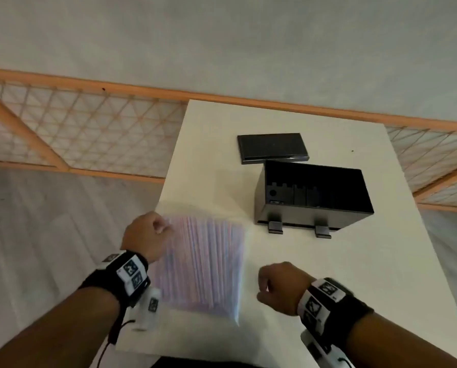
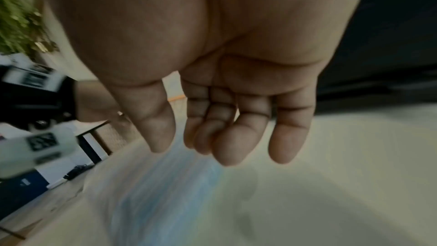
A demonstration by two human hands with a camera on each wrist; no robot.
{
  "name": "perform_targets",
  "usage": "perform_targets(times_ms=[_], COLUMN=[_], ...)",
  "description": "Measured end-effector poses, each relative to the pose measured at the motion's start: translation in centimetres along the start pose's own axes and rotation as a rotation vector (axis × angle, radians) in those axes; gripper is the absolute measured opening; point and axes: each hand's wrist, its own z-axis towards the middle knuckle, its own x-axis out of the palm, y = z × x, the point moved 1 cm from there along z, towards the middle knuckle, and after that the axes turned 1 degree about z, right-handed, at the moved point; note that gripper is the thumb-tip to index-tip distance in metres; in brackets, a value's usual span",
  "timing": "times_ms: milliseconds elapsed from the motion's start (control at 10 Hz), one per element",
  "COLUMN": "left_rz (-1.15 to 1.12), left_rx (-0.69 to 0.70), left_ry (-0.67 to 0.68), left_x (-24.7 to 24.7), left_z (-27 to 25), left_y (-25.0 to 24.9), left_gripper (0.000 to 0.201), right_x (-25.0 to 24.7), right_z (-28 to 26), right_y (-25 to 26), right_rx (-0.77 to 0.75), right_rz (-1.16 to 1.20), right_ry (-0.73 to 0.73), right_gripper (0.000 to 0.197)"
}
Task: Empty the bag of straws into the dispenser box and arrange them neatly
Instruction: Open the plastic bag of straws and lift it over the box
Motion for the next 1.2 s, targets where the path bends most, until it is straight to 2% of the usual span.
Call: perform_targets(times_ms=[100,200,300,400,500,600,700,800,900,1100,1200], left_rz=[-0.107,-0.257,-0.377,-0.331,-0.286,-0.329,-0.454,-0.460,-0.374,-0.287,-0.092], left_rx=[-0.255,-0.396,-0.524,-0.527,-0.401,-0.298,-0.309,-0.338,-0.337,-0.228,-0.182], left_ry=[-0.048,0.066,0.052,0.085,0.111,0.066,0.011,-0.013,0.006,0.306,0.220], left_x=[-0.1,0.7,1.5,2.3,2.9,3.3,3.6,3.9,4.2,4.3,4.2], left_z=[5.2,8.2,9.6,10.2,10.5,10.2,9.6,9.4,9.2,8.2,8.9], left_y=[2.0,2.3,2.9,3.0,2.4,1.8,1.7,1.2,0.6,-2.7,-2.7], left_gripper=[0.052,0.070,0.072,0.070,0.051,0.034,0.037,0.037,0.037,0.051,0.037], right_x=[-2.4,-4.8,-6.1,-6.7,-5.9,-5.4,-6.3,-6.8,-6.4,-6.8,-7.0], right_z=[4.4,9.1,14.6,19.3,22.7,23.8,23.1,21.3,20.0,18.2,17.8], right_y=[4.2,7.7,9.7,11.1,12.0,13.4,12.8,10.1,8.1,8.3,7.8], right_rx=[-0.074,-0.108,-0.098,-0.047,-0.016,-0.103,-0.102,-0.118,-0.028,-0.108,-0.116], right_rz=[0.063,0.132,0.176,0.203,0.256,0.169,0.225,0.253,0.336,0.371,0.381], right_ry=[-0.101,-0.190,-0.260,-0.242,-0.153,-0.058,-0.051,-0.021,-0.006,-0.114,-0.141], right_gripper=[0.020,0.027,0.048,0.059,0.060,0.042,0.032,0.030,0.018,0.022,0.028])
